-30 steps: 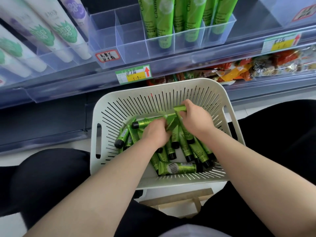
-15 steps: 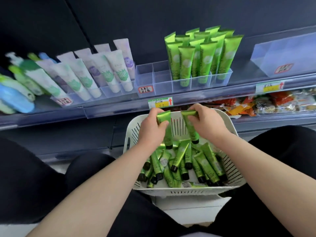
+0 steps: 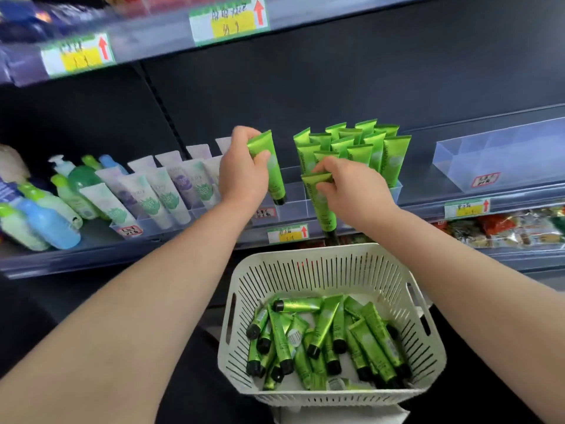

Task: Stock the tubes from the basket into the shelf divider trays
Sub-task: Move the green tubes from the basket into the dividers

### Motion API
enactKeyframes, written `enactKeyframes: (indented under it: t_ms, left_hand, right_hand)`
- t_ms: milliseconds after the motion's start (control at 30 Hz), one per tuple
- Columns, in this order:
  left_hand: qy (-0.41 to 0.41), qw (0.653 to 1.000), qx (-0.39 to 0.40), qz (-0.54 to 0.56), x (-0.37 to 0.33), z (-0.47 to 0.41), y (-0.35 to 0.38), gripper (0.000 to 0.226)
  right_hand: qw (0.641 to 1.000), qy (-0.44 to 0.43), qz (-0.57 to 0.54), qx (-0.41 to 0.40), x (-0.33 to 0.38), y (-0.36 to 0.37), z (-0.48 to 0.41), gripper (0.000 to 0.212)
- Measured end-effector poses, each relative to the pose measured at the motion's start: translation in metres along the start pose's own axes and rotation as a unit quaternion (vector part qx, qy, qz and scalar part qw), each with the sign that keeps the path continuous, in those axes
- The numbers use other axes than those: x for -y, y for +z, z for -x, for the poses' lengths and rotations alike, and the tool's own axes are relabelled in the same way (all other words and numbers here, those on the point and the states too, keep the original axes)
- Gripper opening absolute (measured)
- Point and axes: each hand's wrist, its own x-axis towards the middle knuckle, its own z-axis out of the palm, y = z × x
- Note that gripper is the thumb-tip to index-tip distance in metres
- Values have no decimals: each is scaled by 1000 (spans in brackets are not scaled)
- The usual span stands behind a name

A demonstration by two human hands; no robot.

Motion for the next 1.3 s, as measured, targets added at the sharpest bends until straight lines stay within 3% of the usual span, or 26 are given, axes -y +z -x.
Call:
enactKeyframes:
  t_ms: [233, 533, 667, 867, 1100, 1300]
  left_hand:
    - [-10, 999, 11, -43, 4, -58, 33, 20]
    - [-1, 985, 129, -115, 28, -89, 74, 21]
    - [-9, 981, 136, -136, 33, -91, 80, 32]
    - [34, 975, 142, -165, 28, -87, 69, 50]
    - [75, 977, 105, -170, 33, -61, 35, 45]
    - [154, 962, 148, -171, 51, -27, 8, 43]
  right_hand:
    - [1000, 10, -19, 1, -14, 1, -26, 27]
    - [1000, 7, -24, 2, -36, 7, -35, 24]
    - [1000, -1, -31, -3, -37, 5, -37, 24]
    - [999, -2, -35, 6, -28, 4, -40, 26]
    - [998, -1, -46, -38, -1, -2, -64, 22]
    - [997, -22, -22, -70, 17, 6, -99, 23]
